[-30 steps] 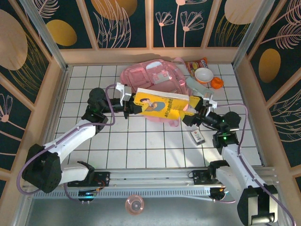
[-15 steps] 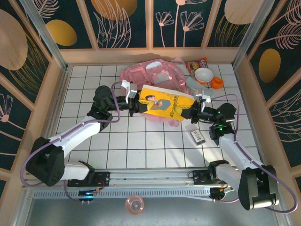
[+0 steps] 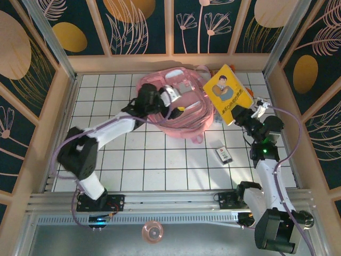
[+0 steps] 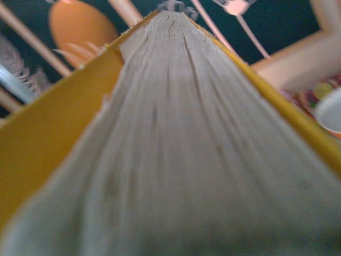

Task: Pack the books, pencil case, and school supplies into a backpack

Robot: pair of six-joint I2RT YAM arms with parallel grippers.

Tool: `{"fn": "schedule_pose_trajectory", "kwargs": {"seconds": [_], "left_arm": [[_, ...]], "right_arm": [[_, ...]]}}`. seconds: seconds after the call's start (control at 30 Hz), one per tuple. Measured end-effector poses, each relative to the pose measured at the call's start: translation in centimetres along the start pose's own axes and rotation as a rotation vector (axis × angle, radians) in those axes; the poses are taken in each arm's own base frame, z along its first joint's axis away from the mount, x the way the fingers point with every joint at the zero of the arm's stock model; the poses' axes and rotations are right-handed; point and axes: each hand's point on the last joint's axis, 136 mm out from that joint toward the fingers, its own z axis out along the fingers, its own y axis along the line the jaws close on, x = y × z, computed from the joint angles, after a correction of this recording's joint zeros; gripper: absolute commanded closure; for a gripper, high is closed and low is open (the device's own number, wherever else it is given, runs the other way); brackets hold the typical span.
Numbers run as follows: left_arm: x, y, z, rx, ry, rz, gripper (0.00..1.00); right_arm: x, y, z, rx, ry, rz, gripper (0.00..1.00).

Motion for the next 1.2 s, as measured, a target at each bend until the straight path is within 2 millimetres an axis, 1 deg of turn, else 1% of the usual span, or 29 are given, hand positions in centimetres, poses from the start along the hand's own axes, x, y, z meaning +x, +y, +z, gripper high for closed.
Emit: {"fn": "schedule_pose_trajectory", "kwargs": {"seconds": [0.03,0.1,0.17,0.23,0.3,0.43,0.5,0.53,0.63,0.7,0.73,0.83,0.93,0.97,1.07,1.13,1.2], "left_arm": [[1.0,-0.1,1.1,0.002,0.037,0.007,0.12],[3.9,-0.7,3.5,0.008,0.129,0.024,0.11],[6.1,-1.2,5.1,0.012,0.199,0.038,0.10],[7.6,-1.3,6.3,0.011,0.251,0.051,0.08],[8.5,-1.3,7.1,0.011,0.286,0.058,0.07],[9.0,-0.6,7.8,-0.022,0.310,0.069,0.08],[9.4,-0.1,8.0,-0.050,0.326,0.068,0.14],[9.6,0.1,8.1,-0.058,0.333,0.066,0.19],[10.3,-0.3,8.7,-0.068,0.351,0.060,0.66],[10.5,-0.6,8.8,-0.061,0.356,0.056,0.89],[10.5,-0.6,8.7,-0.063,0.355,0.046,0.99],[10.4,-0.7,7.3,-0.073,0.351,-0.002,1.00],[10.0,-1.2,4.7,-0.083,0.351,-0.063,1.00],[9.6,-1.4,3.5,-0.085,0.347,-0.093,1.00],[8.1,-1.8,0.8,-0.096,0.323,-0.174,1.00],[6.6,-1.7,-0.8,-0.112,0.293,-0.229,1.00],[4.6,-1.4,-2.4,-0.136,0.252,-0.289,1.00]], "right_arm": [[0.2,-0.5,0.0,0.026,0.006,0.011,1.00],[0.8,-1.5,-0.2,0.076,0.025,0.029,1.00],[1.4,-2.2,-0.3,0.111,0.043,0.042,1.00],[2.0,-2.7,-0.4,0.133,0.063,0.055,1.00],[2.4,-3.1,-0.5,0.150,0.077,0.063,1.00],[2.7,-3.3,-0.5,0.163,0.085,0.071,1.00],[2.7,-3.3,-0.5,0.163,0.085,0.071,1.00],[2.7,-3.3,-0.5,0.163,0.085,0.071,1.00],[2.8,-3.4,-0.6,0.165,0.091,0.067,1.00],[3.1,-3.4,-0.6,0.165,0.103,0.062,1.00],[3.2,-3.4,-0.6,0.164,0.110,0.060,1.00],[3.6,-3.4,-0.7,0.162,0.130,0.052,1.00],[3.6,-3.4,-0.7,0.167,0.135,0.056,1.00],[3.6,-3.4,-0.7,0.169,0.135,0.063,1.00],[3.6,-3.6,-0.3,0.173,0.152,0.103,1.00],[3.7,-3.8,0.1,0.181,0.167,0.139,1.00],[3.7,-4.1,0.4,0.195,0.178,0.175,1.00]]}}
